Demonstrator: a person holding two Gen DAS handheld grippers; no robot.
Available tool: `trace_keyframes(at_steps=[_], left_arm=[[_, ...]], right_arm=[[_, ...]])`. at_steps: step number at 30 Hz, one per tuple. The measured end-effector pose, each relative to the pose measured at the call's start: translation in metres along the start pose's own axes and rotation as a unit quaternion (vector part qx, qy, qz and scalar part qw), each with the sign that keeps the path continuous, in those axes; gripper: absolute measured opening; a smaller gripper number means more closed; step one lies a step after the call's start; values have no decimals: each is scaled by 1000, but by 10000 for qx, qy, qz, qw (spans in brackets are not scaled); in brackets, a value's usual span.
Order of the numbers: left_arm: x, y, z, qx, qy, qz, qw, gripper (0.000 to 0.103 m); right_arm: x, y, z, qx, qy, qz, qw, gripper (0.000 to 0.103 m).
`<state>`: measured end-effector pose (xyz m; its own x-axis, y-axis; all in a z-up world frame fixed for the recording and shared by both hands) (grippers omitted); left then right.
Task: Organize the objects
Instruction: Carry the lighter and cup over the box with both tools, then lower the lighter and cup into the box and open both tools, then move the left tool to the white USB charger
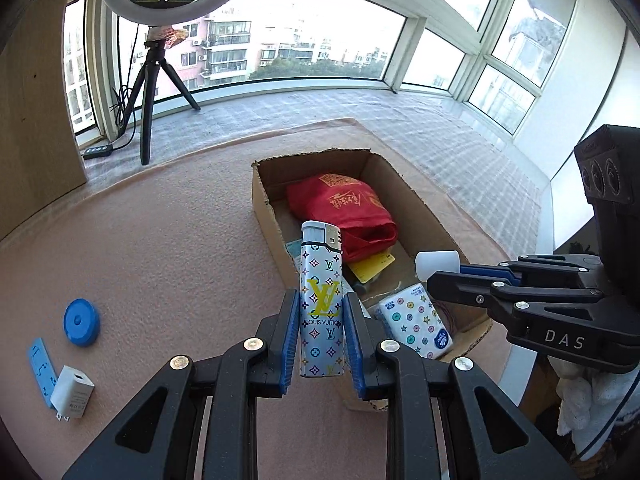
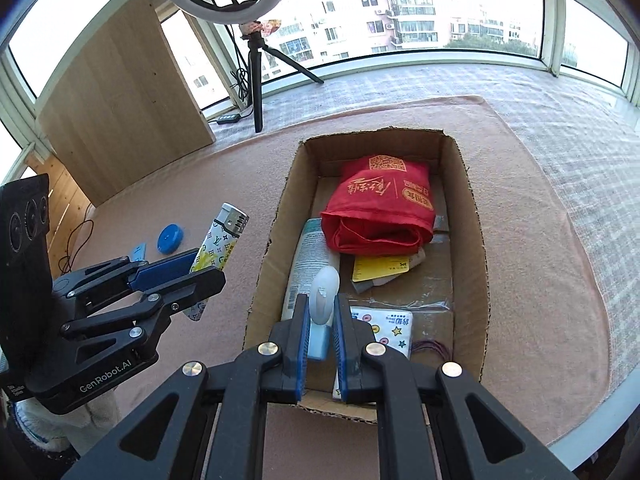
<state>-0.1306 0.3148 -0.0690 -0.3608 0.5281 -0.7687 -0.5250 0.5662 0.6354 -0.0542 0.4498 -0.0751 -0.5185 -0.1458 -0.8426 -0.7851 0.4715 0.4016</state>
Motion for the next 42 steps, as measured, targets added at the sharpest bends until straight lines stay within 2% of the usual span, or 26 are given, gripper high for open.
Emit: trace_keyframes(at_steps=[14, 16, 17, 18, 19, 30, 42], left_arm=[[63, 31, 21, 97, -297, -237, 9992, 24], [65, 33, 21, 65, -317, -219, 9992, 27], [65, 34, 21, 62, -331, -236, 9992, 36], [64, 34, 21, 57, -311, -227, 9992, 43], [63, 35, 20, 64, -298, -212, 9993, 44], [37, 17, 4, -107, -216, -123, 9996, 44], [-21, -35, -43, -418, 187, -75, 9989, 44]], right_arm=[[18, 17, 41, 292, -246, -65, 9992, 11], [19, 17, 43, 306, -243, -94, 9992, 16], [19, 17, 43, 339, -216, -97, 9991, 27], [18, 17, 44, 369, -192, -80, 9991, 38], [17, 17, 44, 383, -188, -47, 9991, 40], [14, 13, 36, 575, -39, -46, 9983, 41], [18, -9, -17, 458, 436, -184, 9978, 42]])
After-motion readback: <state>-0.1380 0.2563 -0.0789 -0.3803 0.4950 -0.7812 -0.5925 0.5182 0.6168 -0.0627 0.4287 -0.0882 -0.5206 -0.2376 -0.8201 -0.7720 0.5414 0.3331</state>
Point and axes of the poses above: each gripper's, at about its wrist camera, not at the fingertips, and x roughly the way its jaws point, z to its right, y to its top, the point moved 2 cm from there along x, roughly the way its jaws point, and after that the axes turned 15 degrees about x, right-handed, at the moved point
